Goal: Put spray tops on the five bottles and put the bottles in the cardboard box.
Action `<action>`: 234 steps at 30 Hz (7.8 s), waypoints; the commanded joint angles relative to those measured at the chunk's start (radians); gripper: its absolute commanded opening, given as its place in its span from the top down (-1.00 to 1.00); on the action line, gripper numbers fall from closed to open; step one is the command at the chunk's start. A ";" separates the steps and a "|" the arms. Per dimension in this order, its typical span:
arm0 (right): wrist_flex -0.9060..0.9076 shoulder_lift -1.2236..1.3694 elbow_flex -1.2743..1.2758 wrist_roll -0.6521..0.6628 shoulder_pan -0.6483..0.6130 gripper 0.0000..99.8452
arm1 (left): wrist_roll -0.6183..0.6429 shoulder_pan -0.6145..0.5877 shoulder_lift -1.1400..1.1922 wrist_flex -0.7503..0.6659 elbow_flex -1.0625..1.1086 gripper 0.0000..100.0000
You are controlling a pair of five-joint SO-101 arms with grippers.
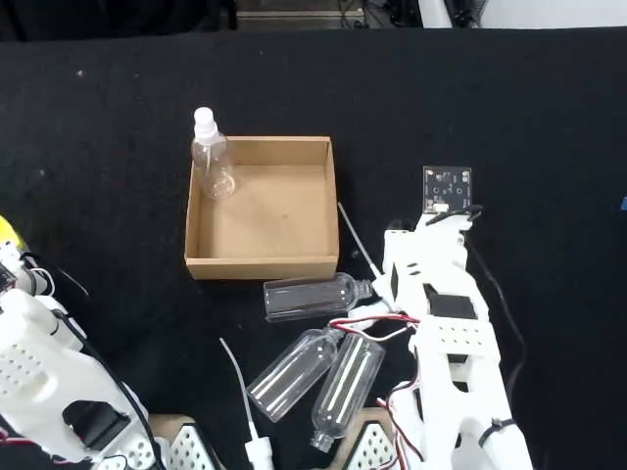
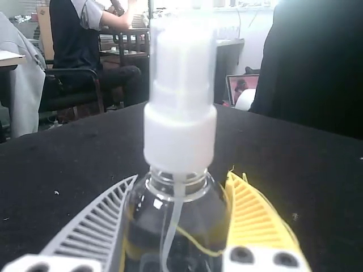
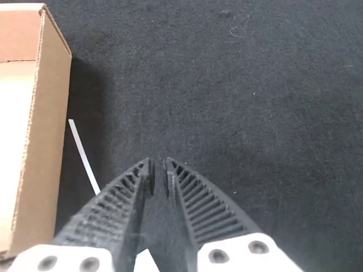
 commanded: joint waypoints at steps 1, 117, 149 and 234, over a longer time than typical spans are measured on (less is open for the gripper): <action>-0.023 -0.015 -0.010 0.003 0.005 0.97 | -0.002 0.033 -0.023 -0.025 0.021 0.87; -0.025 -0.015 -0.013 0.005 0.009 0.97 | -0.002 0.944 -0.229 0.275 0.051 0.51; -0.025 -0.015 -0.012 0.005 0.006 0.97 | -0.003 0.931 -1.005 1.246 0.042 0.52; -0.025 -0.015 -0.013 0.005 0.003 0.97 | 0.133 1.023 -0.789 1.938 -0.285 0.87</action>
